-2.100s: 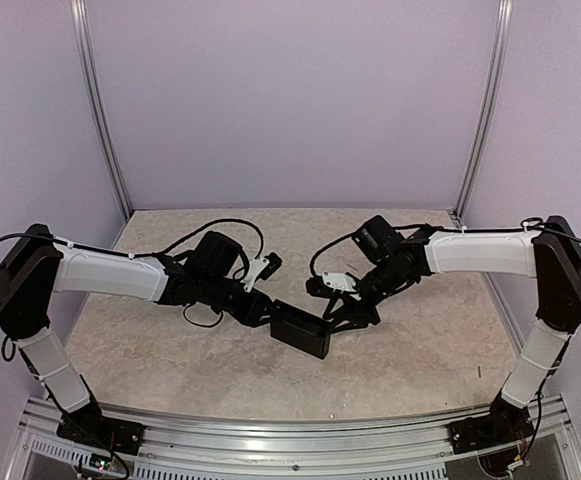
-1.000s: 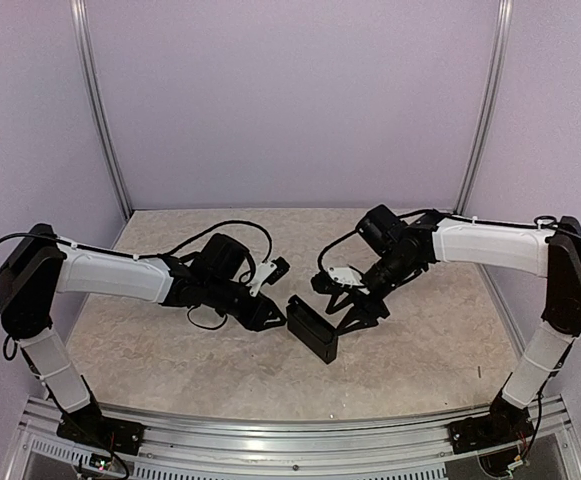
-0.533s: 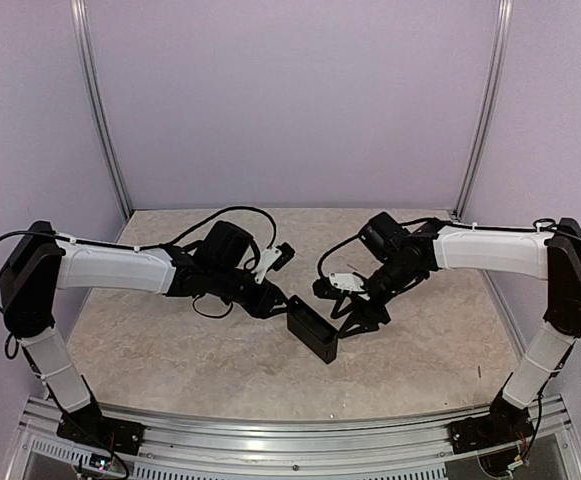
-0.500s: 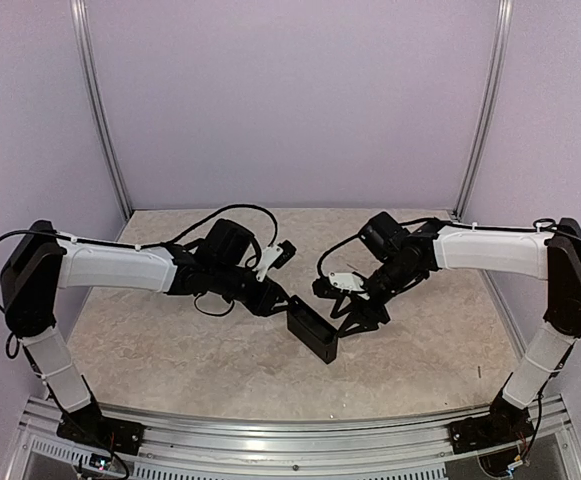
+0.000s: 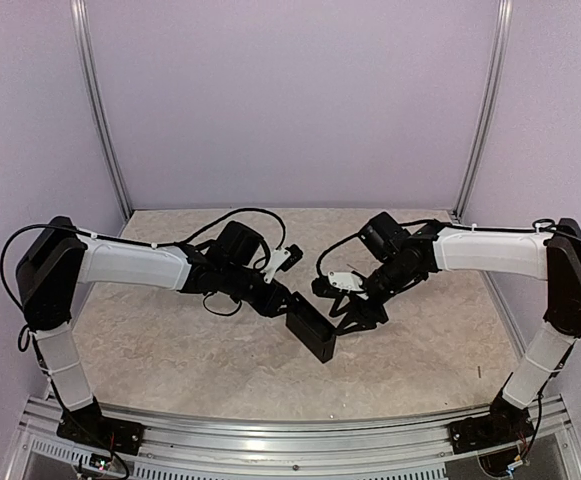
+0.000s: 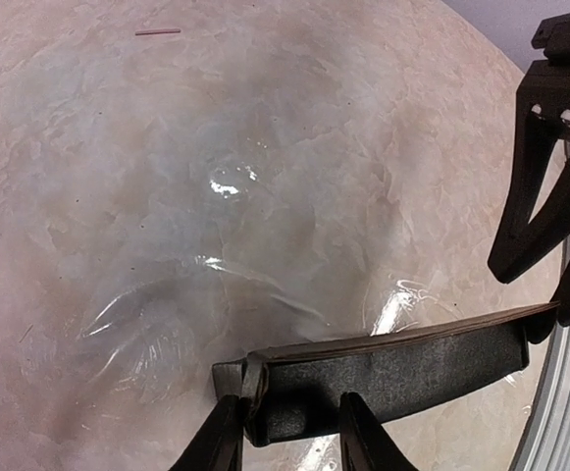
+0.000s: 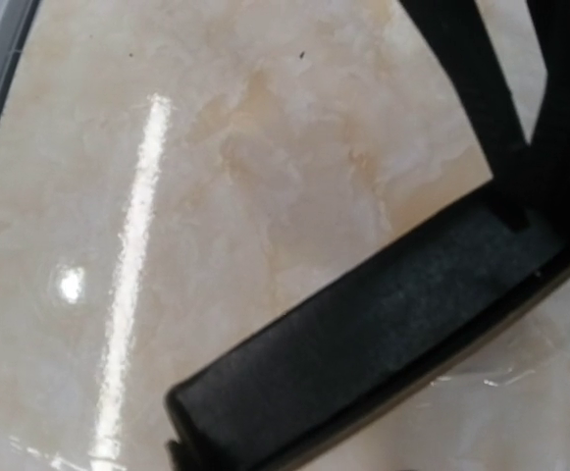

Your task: Fold the paper box

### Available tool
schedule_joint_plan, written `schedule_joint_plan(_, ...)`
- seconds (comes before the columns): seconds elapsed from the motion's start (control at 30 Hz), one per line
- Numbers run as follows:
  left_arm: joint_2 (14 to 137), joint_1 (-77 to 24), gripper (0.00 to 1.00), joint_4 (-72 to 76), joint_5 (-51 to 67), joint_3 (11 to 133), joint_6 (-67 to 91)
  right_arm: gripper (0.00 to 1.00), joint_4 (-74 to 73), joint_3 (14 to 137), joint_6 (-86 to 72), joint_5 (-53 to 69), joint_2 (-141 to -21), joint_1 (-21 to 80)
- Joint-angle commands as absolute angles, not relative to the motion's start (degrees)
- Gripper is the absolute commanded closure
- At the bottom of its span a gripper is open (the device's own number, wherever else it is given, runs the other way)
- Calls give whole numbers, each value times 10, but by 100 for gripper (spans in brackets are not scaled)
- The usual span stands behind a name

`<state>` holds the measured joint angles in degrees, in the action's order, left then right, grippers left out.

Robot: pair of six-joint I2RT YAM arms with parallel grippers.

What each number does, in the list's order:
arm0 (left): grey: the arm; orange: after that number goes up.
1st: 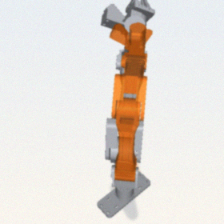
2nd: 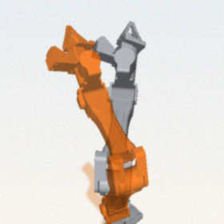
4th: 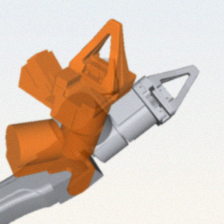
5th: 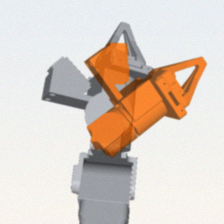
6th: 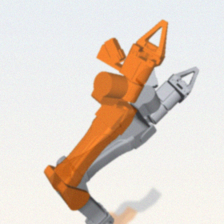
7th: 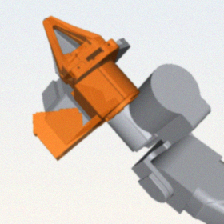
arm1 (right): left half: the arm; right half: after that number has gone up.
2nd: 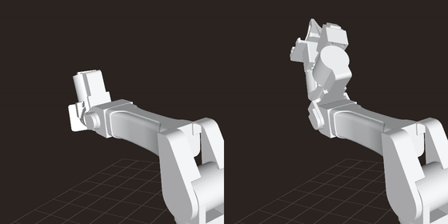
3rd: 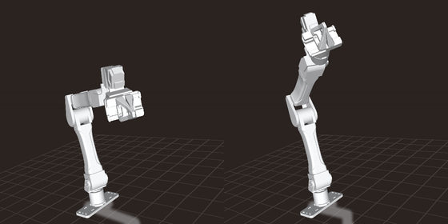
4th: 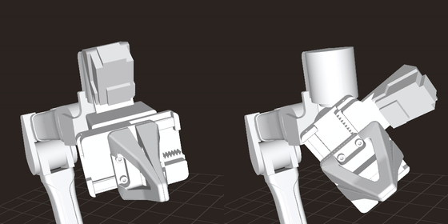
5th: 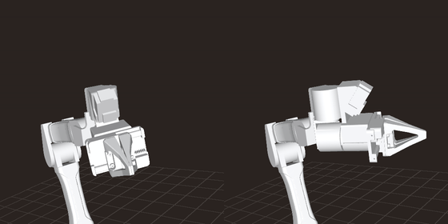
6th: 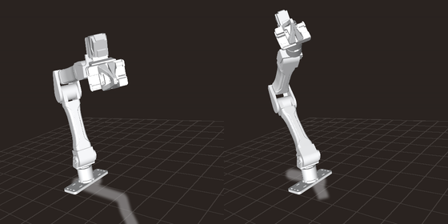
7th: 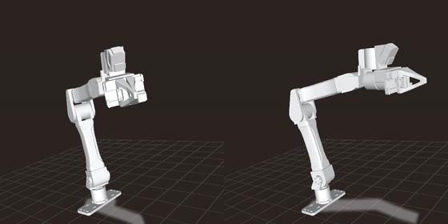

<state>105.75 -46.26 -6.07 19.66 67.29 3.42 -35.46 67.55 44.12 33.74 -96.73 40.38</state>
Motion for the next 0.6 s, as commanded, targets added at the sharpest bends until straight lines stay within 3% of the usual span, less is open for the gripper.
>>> schedule_joint_plan(0.0, 1063, -461, 66, -74, 208, 685, 27, 51, -371, 664, 462, 354, -954, 406)
schedule_joint_plan(0.17, 1063, -461, 66, -74, 210, 684, 29, 46, -368, 662, 459, 349, -951, 411)
schedule_joint_plan(0.57, 1056, -465, 67, -76, 206, 677, 45, 48, -326, 665, 388, 325, -972, 422)
